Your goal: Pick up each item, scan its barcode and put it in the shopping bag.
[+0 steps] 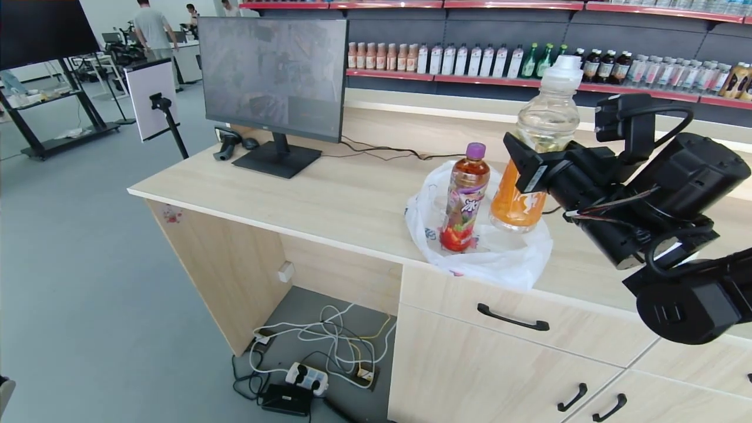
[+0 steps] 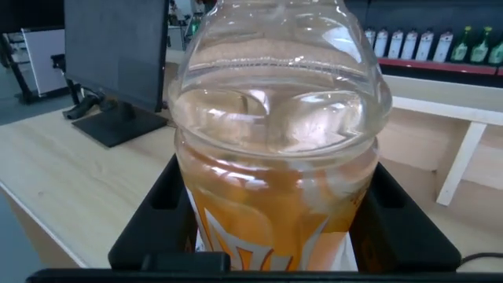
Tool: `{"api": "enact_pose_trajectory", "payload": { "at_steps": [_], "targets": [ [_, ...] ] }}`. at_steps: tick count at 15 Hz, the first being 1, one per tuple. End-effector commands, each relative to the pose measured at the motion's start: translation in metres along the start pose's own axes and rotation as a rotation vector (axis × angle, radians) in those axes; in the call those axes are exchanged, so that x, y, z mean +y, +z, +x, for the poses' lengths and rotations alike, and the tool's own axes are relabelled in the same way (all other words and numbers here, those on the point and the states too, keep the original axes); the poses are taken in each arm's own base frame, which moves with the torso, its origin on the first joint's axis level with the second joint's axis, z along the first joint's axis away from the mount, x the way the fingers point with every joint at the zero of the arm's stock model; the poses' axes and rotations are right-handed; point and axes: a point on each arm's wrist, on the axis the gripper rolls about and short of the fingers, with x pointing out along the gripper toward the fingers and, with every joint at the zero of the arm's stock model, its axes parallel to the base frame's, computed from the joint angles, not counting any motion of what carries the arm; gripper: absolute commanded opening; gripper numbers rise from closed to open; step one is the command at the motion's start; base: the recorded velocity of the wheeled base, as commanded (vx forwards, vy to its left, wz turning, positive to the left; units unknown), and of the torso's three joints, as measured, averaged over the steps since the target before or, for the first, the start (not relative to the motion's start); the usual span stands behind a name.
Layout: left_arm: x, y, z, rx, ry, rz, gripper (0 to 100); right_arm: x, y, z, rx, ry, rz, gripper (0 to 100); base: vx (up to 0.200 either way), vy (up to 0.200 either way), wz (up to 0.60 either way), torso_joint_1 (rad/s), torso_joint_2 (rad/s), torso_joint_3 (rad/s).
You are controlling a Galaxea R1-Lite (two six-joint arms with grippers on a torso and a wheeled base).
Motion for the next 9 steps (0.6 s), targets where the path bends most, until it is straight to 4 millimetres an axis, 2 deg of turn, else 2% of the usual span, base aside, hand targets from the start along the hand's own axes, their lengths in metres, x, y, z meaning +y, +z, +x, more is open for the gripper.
{"api": "enact_pose_trajectory", "payload": {
  "at_steps": [1,6,7,9],
  "targets": [
    [0.0,0.0,0.0,0.0,0.001,0.0,0,-0.008,-0.011,0.008,0.016,-0.01,-0.011,0,0.0,0.0,0.0,0.0,0.0,0.0],
    [0.0,0.0,0.0,0.0,0.001,0.0,0,-0.031,-0.042,0.03,0.014,-0.065,0.024,0,0.0,0.0,0.0,0.0,0.0,0.0],
    [0.0,0.0,0.0,0.0,0.001,-0.001,0,-0.035,-0.051,0.042,-0.016,-0.079,0.042,0,0.0,0.0,0.0,0.0,0.0,0.0],
    [0.0,0.0,0.0,0.0,0.001,0.0,0,-0.036,-0.063,0.046,-0.012,-0.083,0.058,0,0.0,0.0,0.0,0.0,0.0,0.0]
  ]
}}
